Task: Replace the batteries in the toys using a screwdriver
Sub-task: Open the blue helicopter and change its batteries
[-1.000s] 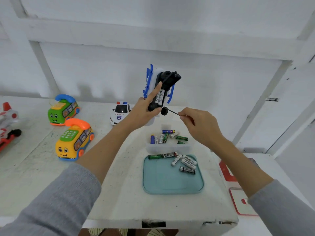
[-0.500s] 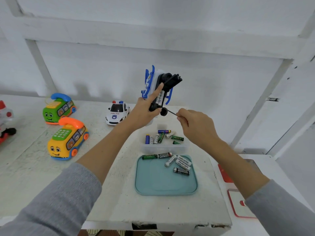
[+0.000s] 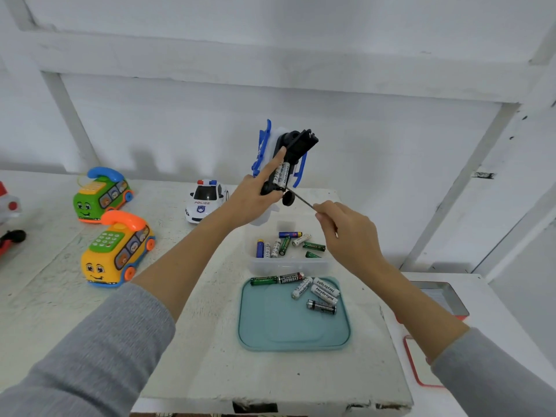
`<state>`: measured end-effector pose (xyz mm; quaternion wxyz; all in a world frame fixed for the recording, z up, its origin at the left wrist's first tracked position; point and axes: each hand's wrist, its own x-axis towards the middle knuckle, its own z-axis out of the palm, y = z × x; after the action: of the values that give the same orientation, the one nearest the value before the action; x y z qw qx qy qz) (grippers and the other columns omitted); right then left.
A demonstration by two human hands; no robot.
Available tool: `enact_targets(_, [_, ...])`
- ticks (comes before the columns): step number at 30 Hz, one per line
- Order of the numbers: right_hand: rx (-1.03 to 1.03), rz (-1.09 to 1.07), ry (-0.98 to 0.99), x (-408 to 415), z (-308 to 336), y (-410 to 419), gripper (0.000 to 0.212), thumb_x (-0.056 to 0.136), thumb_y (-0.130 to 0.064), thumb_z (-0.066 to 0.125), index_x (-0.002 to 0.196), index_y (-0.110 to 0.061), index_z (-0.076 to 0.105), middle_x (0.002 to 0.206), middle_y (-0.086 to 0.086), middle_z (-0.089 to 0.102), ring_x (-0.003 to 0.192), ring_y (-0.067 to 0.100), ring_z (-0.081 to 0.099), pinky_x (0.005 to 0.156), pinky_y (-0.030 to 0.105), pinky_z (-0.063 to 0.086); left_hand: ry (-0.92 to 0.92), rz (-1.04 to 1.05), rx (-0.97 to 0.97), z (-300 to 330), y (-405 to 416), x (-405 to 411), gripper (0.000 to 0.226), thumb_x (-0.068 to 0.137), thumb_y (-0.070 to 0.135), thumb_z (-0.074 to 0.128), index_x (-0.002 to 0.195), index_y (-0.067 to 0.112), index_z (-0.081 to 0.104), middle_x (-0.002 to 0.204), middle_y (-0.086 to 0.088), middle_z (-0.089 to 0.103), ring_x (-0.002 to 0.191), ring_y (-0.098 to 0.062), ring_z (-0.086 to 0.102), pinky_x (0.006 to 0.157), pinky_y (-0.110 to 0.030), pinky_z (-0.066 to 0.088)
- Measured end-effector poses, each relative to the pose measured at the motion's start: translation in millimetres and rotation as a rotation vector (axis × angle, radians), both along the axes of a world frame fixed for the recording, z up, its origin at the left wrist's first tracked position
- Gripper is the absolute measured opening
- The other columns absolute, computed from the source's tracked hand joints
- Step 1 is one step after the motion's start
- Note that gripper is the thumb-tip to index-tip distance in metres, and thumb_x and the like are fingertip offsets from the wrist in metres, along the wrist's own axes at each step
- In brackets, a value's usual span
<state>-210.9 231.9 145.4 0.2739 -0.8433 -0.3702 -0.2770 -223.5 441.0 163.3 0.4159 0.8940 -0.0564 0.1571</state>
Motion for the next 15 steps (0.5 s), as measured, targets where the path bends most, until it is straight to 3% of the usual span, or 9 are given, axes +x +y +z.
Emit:
enact_targets(3, [-0.007, -0.028, -0.033, 9.1, 16.9, -8.4, 0.019, 0.092, -0.021, 0.049, 0.097, -0.013, 0.065, 0.079, 0.0, 0.068, 0.059, 0.022, 0.059, 0.05, 0.029, 0.045, 0.031, -0.032, 0.046, 2.3, 8.9, 0.7, 0.073, 0.096, 0.014, 0.051, 0.141, 0.055, 0.01, 0.085, -0.031, 0.05, 0.063, -0.022, 0.033, 0.055, -0.016, 0.032])
enact_targets(6, [-0.097, -0.109, 0.043, 25.2, 34.3, -9.9, 0.021, 0.094, -0.024, 0.05, 0.108, -0.013, 0.06, 0.088, 0.0, 0.068, 0.077, 0.024, 0.061, 0.065, 0.03, 0.041, 0.058, -0.065, 0.111, 2.5, 18.7, 5.3, 0.074, 0.096, 0.019, 0.053, 0.141, 0.061, 0.011, 0.102, -0.031, 0.053, 0.07, -0.023, 0.037, 0.064, -0.024, 0.035])
enact_targets(10, [-0.143, -0.141, 0.056, 40.0, 47.2, -6.3, 0.021, 0.093, -0.029, 0.051, 0.105, -0.012, 0.059, 0.086, 0.0, 0.067, 0.08, 0.023, 0.06, 0.065, 0.028, 0.038, 0.076, -0.089, 0.188, 4.1, 24.1, 9.7, 0.073, 0.096, 0.018, 0.053, 0.144, 0.056, 0.013, 0.084, -0.019, 0.044, 0.065, -0.019, 0.035, 0.057, -0.017, 0.031])
enact_targets(15, [-0.152, -0.137, 0.06, 48.1, 52.9, -2.2, 0.022, 0.091, -0.03, 0.055, 0.098, -0.01, 0.059, 0.084, 0.004, 0.068, 0.077, 0.026, 0.059, 0.064, 0.029, 0.039, 0.085, -0.1, 0.239, 6.4, 21.6, 11.6, 0.074, 0.096, 0.019, 0.053, 0.141, 0.058, 0.01, 0.079, -0.008, 0.036, 0.066, -0.015, 0.033, 0.061, -0.018, 0.031])
